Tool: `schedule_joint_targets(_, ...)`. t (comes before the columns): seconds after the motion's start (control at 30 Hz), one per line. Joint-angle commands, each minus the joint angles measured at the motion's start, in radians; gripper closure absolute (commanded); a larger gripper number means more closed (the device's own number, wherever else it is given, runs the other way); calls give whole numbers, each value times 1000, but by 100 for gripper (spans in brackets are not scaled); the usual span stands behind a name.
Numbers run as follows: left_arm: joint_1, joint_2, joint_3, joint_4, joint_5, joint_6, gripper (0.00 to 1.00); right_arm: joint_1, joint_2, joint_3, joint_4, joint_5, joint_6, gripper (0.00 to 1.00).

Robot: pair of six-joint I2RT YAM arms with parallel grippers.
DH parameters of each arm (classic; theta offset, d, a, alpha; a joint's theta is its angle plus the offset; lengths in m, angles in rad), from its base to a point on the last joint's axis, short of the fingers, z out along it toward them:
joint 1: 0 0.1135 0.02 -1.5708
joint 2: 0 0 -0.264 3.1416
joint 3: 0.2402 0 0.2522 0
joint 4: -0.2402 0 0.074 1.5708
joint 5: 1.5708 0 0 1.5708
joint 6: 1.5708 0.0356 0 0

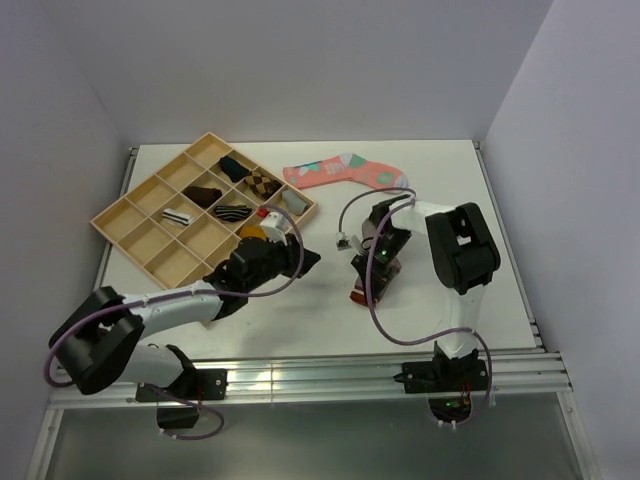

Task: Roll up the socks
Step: Roll the sock at the center of the board.

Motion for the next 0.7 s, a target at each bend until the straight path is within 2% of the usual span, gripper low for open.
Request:
schedule_joint_targets(0.0, -44, 75, 3, 200, 76, 105, 78, -33, 40, 46, -144, -103, -95, 76)
schedule_joint_targets(0.33, -68, 331, 143, 296, 318, 165, 64, -85, 92, 43, -188, -126, -119, 76)
schedule_joint_targets(0.67, -69, 559, 270, 417, 541, 96, 65, -116, 110, 45, -181, -112, -104, 76)
